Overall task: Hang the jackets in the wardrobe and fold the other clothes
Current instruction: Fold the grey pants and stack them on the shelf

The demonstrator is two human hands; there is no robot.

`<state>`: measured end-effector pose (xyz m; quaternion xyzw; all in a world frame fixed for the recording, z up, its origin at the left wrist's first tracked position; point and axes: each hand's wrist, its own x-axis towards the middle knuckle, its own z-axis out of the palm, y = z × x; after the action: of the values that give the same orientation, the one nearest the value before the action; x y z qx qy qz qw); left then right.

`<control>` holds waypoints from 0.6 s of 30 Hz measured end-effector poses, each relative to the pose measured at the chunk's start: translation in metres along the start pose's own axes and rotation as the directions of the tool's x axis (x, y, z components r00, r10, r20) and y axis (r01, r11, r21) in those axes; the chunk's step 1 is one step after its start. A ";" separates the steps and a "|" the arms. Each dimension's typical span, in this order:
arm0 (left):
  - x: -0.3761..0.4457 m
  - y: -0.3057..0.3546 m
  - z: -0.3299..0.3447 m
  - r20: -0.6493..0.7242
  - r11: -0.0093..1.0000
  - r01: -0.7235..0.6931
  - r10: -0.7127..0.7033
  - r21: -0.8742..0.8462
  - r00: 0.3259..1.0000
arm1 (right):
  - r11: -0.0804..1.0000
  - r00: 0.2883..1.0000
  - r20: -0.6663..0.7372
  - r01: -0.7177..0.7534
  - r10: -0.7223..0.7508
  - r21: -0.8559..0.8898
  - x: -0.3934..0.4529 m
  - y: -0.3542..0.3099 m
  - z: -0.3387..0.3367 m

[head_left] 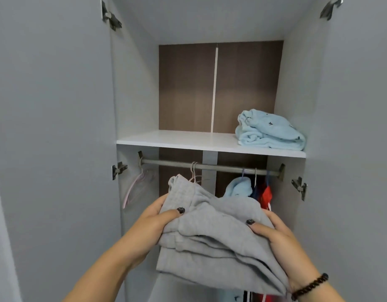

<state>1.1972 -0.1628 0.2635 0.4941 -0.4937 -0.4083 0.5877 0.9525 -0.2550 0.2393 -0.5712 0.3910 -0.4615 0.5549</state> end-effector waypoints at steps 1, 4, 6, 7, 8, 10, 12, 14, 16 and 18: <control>0.017 0.006 0.000 -0.006 1.000 -0.025 0.025 0.006 1.000 | 1.000 1.000 0.008 0.018 -0.019 0.026 0.018 -0.008 0.000; 0.059 0.019 -0.003 -0.033 0.994 -0.108 0.108 0.008 0.994 | 0.990 0.996 0.034 0.080 -0.084 0.117 0.064 -0.029 0.000; 0.084 0.028 -0.005 -0.038 0.987 -0.158 0.158 0.000 0.987 | 0.978 0.992 0.040 0.114 -0.123 0.175 0.089 -0.039 0.000; 0.096 0.032 -0.006 -0.036 0.984 -0.177 0.177 -0.005 0.984 | 0.972 0.989 0.042 0.128 -0.139 0.195 0.101 -0.043 0.001; 0.109 0.037 -0.007 -0.032 0.982 -0.191 0.191 -0.010 0.981 | 0.967 0.988 0.044 0.138 -0.150 0.214 0.114 -0.049 0.001; 0.137 0.048 -0.007 -0.023 0.978 -0.208 0.208 -0.011 0.978 | 0.955 0.987 0.051 0.136 -0.154 0.265 0.140 -0.062 0.000; 0.169 0.062 -0.004 0.009 0.973 -0.232 0.232 0.016 0.973 | 0.940 0.987 0.057 0.126 -0.151 0.317 0.167 -0.080 -0.005; 0.204 0.076 -0.001 0.055 0.965 -0.258 0.255 0.046 0.965 | 0.940 0.984 0.063 0.138 -0.165 0.313 0.194 -0.104 -0.011; 0.241 0.094 0.002 0.107 0.950 -0.303 0.294 0.078 0.950 | 0.949 0.978 0.088 0.156 -0.187 0.274 0.222 -0.127 -0.016; 0.289 0.113 0.006 0.158 0.929 -0.364 0.352 0.059 0.923 | 0.956 0.961 0.128 0.218 -0.246 0.198 0.255 -0.156 -0.026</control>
<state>1.2416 -0.4233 0.4261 0.3899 -0.6342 -0.3066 0.5930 0.9852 -0.4942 0.4167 -0.5935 0.2343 -0.5128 0.5744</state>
